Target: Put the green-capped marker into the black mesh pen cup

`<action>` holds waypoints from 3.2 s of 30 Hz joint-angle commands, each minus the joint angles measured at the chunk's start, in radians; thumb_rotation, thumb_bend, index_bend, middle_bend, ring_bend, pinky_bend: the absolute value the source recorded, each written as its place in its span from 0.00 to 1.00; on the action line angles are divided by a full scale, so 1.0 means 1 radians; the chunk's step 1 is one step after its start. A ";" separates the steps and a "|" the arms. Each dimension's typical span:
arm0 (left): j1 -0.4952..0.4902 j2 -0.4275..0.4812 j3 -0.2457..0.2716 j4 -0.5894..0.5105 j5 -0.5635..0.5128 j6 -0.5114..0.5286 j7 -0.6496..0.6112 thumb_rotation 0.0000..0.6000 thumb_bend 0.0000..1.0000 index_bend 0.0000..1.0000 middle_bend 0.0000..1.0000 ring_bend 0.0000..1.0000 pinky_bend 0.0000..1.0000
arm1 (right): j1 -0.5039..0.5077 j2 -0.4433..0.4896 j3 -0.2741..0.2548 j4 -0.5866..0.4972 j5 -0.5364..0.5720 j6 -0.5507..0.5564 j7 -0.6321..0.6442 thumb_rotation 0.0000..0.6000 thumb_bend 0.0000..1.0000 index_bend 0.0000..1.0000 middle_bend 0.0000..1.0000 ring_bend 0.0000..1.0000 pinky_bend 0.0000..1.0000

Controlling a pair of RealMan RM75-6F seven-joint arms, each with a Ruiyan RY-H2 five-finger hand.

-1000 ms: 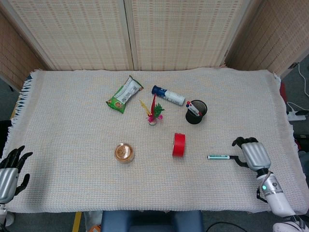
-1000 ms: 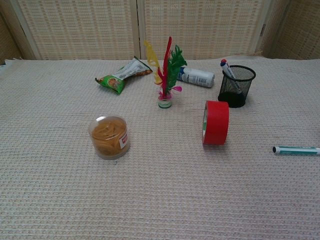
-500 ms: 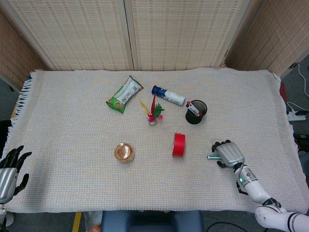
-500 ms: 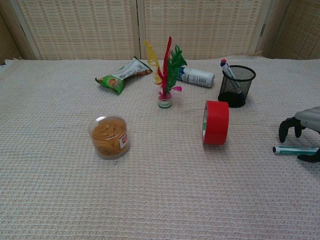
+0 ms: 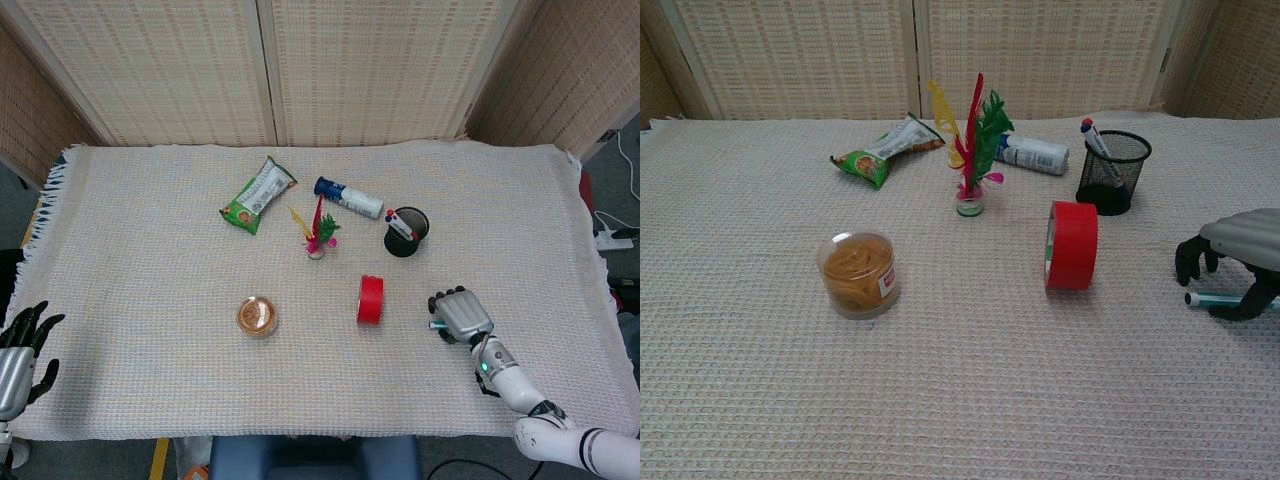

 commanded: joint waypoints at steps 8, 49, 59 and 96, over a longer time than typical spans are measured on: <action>0.000 0.000 0.001 -0.001 0.005 0.000 0.000 1.00 0.42 0.19 0.01 0.00 0.22 | 0.006 0.006 -0.011 -0.020 0.031 0.029 -0.023 1.00 0.22 0.48 0.31 0.36 0.30; 0.002 0.004 0.002 -0.005 0.009 0.003 -0.006 1.00 0.42 0.19 0.01 0.00 0.24 | 0.013 0.134 0.090 -0.210 -0.068 0.250 0.100 1.00 0.24 0.60 0.40 0.45 0.39; 0.004 0.005 0.002 -0.007 0.011 0.008 -0.006 1.00 0.42 0.19 0.01 0.00 0.24 | 0.091 0.166 0.238 -0.223 -0.070 0.234 0.313 1.00 0.25 0.60 0.41 0.48 0.42; -0.004 -0.002 -0.011 0.019 -0.034 -0.022 -0.015 1.00 0.42 0.19 0.01 0.00 0.25 | 0.288 -0.142 0.209 0.467 -0.048 -0.040 0.679 1.00 0.29 0.60 0.41 0.49 0.43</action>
